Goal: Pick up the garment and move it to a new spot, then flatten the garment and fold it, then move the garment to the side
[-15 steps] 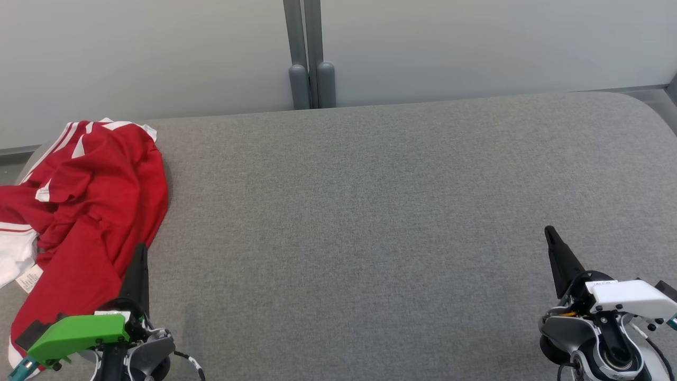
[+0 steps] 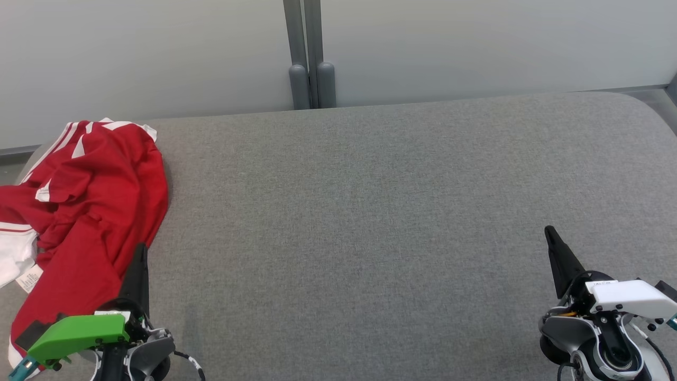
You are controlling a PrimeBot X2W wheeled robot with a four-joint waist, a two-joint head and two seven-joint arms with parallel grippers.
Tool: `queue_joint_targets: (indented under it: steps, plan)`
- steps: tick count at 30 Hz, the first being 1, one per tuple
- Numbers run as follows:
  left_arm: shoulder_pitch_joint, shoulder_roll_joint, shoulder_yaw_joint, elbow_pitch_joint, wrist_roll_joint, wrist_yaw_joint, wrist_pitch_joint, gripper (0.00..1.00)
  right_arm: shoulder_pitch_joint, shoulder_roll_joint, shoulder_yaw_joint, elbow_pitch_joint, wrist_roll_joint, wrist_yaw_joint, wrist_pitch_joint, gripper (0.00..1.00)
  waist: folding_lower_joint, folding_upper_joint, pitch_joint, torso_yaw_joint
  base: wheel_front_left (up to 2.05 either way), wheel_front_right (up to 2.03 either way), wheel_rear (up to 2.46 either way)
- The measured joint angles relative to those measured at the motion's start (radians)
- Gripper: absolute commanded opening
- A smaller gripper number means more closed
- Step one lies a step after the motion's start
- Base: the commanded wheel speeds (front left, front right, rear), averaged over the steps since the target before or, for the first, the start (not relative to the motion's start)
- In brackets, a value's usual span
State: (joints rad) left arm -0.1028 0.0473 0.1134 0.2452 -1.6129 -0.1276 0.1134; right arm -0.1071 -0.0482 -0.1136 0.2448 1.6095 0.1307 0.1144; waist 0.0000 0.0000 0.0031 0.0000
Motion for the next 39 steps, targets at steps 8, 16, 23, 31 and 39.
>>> queue_joint_targets:
  steps: [8,16,23,31,39]
  plan:
    - [0.025,-0.005,-0.003,0.032,0.0,0.002,0.0,1.0,0.026,0.009,0.001,0.032,-0.001,0.0,0.0,1.0,0.0,0.0,0.0,0.0,0.0,0.0,0.0]
    - [0.041,-0.007,-0.032,0.035,0.011,0.003,-0.036,1.0,0.042,0.01,0.028,0.03,-0.026,0.0,-0.034,1.0,0.0,0.0,0.001,0.002,0.0,0.0,0.0]
    - [0.041,-0.004,-0.055,0.024,0.109,0.003,-0.068,1.0,0.042,0.006,0.041,0.006,-0.158,0.0,-0.067,1.0,0.0,0.0,0.0,0.004,0.0,0.0,0.0]
    - [0.048,-0.004,-0.064,0.023,0.292,0.003,-0.104,1.0,0.043,0.0,0.061,-0.034,-0.38,0.0,-0.102,1.0,0.0,0.0,-0.001,0.007,0.0,0.0,0.0]
    - [0.051,-0.004,-0.078,0.02,0.502,0.004,-0.134,1.0,0.044,-0.016,0.091,-0.058,-0.584,0.0,-0.134,1.0,0.0,0.0,-0.003,0.008,0.0,0.0,0.0]
